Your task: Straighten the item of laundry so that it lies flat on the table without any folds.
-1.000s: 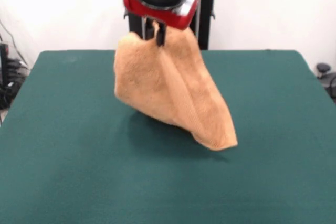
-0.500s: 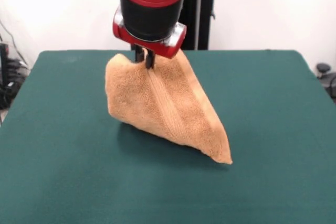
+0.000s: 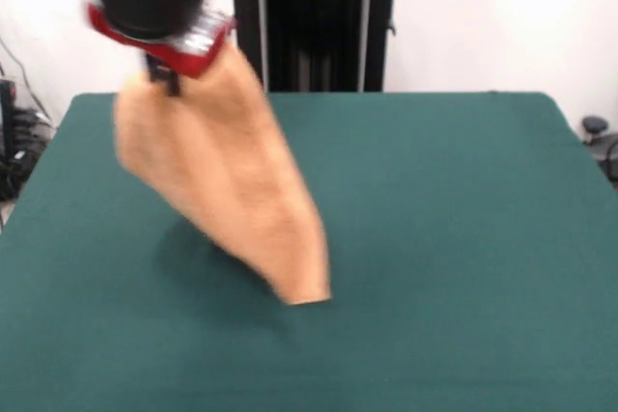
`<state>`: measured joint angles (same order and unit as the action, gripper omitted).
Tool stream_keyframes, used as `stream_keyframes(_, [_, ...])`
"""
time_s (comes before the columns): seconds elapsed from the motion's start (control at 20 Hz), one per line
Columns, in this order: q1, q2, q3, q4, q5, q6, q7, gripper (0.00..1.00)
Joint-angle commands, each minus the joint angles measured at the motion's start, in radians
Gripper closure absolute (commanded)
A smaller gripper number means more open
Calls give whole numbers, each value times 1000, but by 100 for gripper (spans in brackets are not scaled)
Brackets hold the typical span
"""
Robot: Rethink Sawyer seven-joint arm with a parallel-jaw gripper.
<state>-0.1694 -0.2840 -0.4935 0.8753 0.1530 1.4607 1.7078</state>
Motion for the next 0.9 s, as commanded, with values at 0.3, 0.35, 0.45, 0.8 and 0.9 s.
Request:
stream_keyframes(0.3, [-78,-101,88,-95,-98,158,-130,100])
stream_keyframes(0.35, [-65,-120,87,-60,-100,150,-107,100])
stream_keyframes(0.45, [-37,-158,86,6,-100,122,-48,100])
stream_keyframes(0.8, [106,-295,73,382,-29,-148,283,100])
stream_keyframes(0.9, [136,-308,80,502,24,-260,376,100])
